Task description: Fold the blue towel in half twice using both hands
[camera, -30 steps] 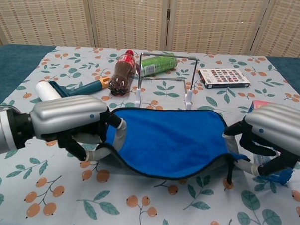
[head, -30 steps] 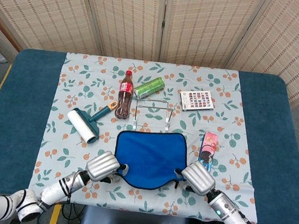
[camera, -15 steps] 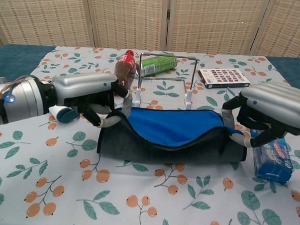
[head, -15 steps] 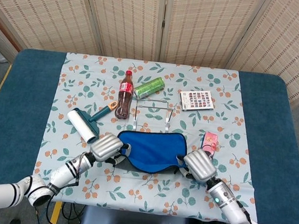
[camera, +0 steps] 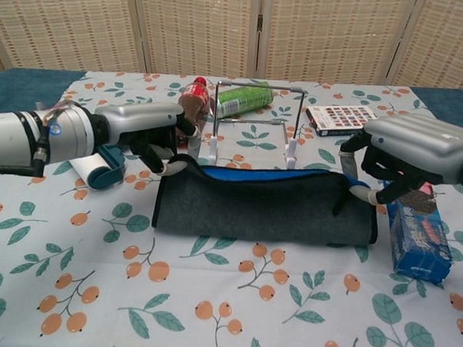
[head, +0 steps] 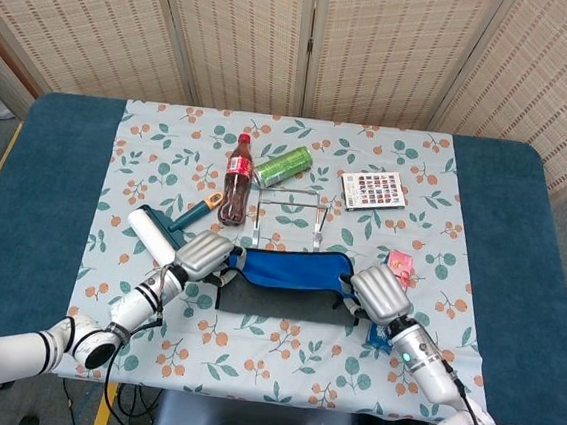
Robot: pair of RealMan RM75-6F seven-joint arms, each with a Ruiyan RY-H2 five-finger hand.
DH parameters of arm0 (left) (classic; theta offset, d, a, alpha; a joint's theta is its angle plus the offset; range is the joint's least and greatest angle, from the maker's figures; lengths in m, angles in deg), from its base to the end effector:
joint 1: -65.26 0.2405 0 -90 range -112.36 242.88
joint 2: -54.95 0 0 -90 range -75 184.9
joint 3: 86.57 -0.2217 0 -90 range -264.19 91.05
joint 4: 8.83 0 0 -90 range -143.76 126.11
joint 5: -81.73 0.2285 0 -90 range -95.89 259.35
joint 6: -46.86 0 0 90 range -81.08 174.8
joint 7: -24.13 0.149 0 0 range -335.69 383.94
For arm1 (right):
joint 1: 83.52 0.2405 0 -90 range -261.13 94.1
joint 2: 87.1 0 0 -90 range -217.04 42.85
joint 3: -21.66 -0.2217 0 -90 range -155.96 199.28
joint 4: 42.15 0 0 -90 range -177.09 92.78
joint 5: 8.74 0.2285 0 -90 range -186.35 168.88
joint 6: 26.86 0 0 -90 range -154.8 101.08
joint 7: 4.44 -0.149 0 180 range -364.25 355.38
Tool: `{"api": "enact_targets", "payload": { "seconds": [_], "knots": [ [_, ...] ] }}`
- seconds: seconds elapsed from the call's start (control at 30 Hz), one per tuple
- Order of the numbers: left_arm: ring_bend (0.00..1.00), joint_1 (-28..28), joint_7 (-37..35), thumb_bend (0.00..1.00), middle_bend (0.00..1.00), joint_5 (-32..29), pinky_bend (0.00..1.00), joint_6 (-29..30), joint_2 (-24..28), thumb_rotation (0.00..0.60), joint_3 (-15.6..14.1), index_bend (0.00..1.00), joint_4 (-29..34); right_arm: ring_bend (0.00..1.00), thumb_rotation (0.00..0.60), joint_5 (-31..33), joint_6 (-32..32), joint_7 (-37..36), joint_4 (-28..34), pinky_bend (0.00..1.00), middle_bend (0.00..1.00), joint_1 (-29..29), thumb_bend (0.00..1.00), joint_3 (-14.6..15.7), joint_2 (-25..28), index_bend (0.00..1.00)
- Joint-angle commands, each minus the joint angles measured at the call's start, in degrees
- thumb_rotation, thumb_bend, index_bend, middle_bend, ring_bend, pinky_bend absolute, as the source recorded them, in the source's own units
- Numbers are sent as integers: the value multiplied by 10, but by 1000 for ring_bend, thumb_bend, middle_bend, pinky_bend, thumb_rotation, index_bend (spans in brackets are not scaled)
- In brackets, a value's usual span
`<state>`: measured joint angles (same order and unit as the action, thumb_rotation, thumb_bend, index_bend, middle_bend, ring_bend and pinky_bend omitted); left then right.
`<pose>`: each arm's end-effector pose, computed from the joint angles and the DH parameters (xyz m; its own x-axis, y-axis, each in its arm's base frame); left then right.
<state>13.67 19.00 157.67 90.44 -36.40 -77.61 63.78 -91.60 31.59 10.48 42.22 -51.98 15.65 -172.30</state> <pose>-0.0952 0.3572 -0.0618 0.3954 0.3957 0.8289 0.8407 -0.5193 -0.1532 -0.1656 -0.2859 -0.0247 0.5260 -0.2016 0.8263 -0.7940 -0.4646 0.3921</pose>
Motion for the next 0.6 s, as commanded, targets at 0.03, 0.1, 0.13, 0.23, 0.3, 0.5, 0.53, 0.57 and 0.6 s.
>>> {"api": "enact_targets", "payload": {
  "seconds": [0.03,0.1,0.13,0.23,0.3,0.5,0.53,0.57,0.6],
  "knots": [
    [907,-8,11,546,1000,-21,1000,-15,-10,600,8,636,-16,902,600,10,-6,12,-8,1000,920,7,583,-5,-6,664],
    [907,-12,17,545,1000,-34,1000,-25,-15,600,11,635,-27,902,600,17,-9,19,-14,1000,920,11,584,-7,-11,664],
    [907,-14,20,546,1000,-39,1000,-29,-17,600,12,635,-32,902,600,21,-11,22,-16,1000,920,12,583,-8,-12,664],
    [907,-21,31,545,1000,-56,1000,-40,-26,600,17,633,-50,902,600,35,-19,38,-25,1000,919,18,583,-11,-18,664],
    [907,-24,36,545,1000,-69,1000,-47,-33,600,20,632,-61,902,600,44,-22,47,-30,1000,918,22,583,-13,-23,664],
    [903,-30,58,541,1000,-99,1000,-57,-44,600,24,607,-80,901,600,54,-25,58,-45,1000,918,32,583,-16,-34,664],
    [901,-30,61,539,1000,-103,1000,-58,-45,600,24,595,-80,901,600,54,-26,58,-48,1000,918,33,583,-16,-35,664],
    [899,-31,66,536,1000,-108,1000,-60,-45,600,24,581,-80,901,600,54,-26,59,-52,1000,918,35,583,-15,-38,664],
    [896,-31,68,534,1000,-111,1000,-62,-44,600,24,571,-79,901,600,54,-26,59,-55,1000,918,36,583,-15,-39,664]
  ]
}}
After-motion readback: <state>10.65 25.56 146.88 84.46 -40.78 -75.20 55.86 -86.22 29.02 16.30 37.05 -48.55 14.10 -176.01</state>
